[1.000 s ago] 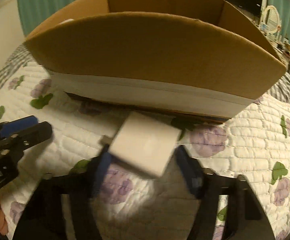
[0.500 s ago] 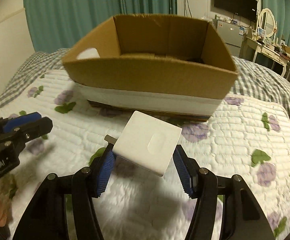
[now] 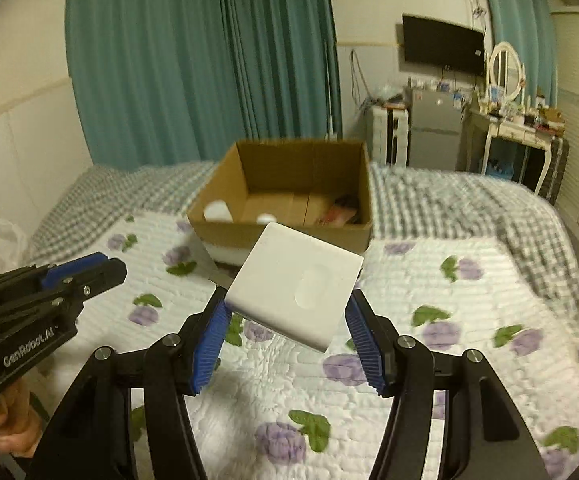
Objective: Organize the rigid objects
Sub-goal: 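Lift the white charger with the right tool and carry it over the box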
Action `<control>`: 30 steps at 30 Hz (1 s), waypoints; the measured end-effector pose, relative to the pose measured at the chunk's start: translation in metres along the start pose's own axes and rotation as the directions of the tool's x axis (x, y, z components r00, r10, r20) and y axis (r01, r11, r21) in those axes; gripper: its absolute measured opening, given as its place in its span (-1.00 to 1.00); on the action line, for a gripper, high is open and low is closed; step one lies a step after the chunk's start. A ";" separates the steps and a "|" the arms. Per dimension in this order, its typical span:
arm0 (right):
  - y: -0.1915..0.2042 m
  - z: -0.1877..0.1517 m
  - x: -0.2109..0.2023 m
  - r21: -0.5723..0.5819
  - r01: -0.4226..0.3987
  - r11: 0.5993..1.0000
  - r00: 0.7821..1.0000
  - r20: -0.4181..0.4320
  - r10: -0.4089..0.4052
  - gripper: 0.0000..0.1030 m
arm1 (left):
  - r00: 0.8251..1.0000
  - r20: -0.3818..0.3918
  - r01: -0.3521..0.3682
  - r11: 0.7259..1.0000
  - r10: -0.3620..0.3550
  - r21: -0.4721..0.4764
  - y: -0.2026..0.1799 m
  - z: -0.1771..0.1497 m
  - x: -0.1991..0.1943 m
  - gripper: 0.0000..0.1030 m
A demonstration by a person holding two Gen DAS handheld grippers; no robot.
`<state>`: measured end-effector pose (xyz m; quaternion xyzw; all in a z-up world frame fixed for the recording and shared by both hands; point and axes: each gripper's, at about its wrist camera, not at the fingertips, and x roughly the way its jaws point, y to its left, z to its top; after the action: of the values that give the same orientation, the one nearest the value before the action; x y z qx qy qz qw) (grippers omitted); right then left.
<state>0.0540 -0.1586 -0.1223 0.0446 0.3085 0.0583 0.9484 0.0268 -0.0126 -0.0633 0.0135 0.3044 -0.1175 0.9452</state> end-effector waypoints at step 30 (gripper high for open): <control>0.010 0.146 -0.053 -0.098 0.015 0.995 0.955 0.295 0.015 0.14 | 0.949 0.314 0.035 0.999 -0.025 -0.027 0.029 0.144 -0.027 -0.59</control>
<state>0.0968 -0.1633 0.0267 0.0056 0.1601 0.0665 0.9848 0.0943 0.0079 0.0683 -0.0251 0.1522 -0.1276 0.9798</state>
